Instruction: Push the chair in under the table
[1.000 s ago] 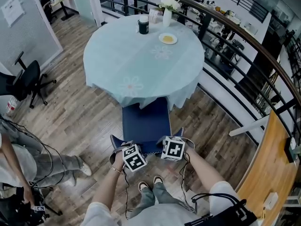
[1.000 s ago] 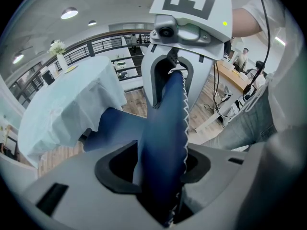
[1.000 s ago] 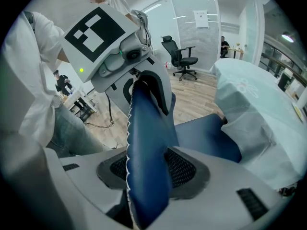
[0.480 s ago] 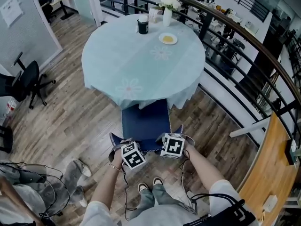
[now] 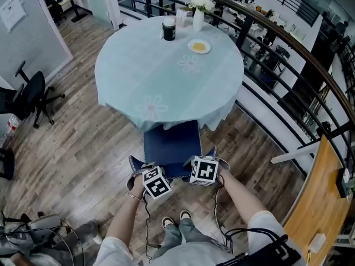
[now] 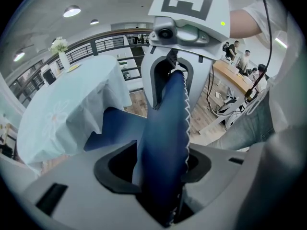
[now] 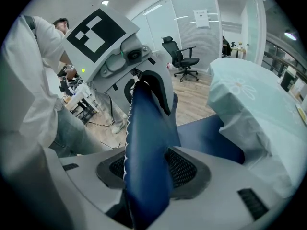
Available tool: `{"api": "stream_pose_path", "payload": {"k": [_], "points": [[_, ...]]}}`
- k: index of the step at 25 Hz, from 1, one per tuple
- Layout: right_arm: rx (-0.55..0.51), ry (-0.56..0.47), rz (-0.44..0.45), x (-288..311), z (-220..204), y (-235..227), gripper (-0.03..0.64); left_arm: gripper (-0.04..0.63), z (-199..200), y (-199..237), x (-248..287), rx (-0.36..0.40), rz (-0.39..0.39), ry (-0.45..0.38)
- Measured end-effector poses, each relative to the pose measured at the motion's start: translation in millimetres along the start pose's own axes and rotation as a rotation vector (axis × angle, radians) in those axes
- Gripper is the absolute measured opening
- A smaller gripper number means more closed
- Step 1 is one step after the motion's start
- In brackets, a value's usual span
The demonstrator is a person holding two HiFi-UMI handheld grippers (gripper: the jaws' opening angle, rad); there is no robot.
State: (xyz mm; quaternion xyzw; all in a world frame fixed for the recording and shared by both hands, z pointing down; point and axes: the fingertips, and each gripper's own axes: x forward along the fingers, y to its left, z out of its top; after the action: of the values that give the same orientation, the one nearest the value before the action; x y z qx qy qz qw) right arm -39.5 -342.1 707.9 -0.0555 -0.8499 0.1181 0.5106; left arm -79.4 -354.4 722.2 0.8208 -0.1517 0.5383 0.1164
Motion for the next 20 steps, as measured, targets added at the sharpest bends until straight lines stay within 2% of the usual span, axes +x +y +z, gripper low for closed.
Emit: {"api": "stream_pose_path", "payload": {"k": [9, 12, 20], "points": [[0.003, -0.011, 0.025, 2.1, 1.1, 0.3, 0.207, 0.207, -1.3, 0.6, -0.5, 0.006, -0.002, 0.0], [0.0, -0.011, 0.021, 1.8, 0.6, 0.1, 0.207, 0.207, 0.5, 2.6, -1.5, 0.006, 0.01, -0.004], [-0.008, -0.012, -0.019, 2.2, -3.7, -3.5, 0.207, 0.21, 1.3, -2.5, 4.0, -0.004, -0.023, 0.016]]}}
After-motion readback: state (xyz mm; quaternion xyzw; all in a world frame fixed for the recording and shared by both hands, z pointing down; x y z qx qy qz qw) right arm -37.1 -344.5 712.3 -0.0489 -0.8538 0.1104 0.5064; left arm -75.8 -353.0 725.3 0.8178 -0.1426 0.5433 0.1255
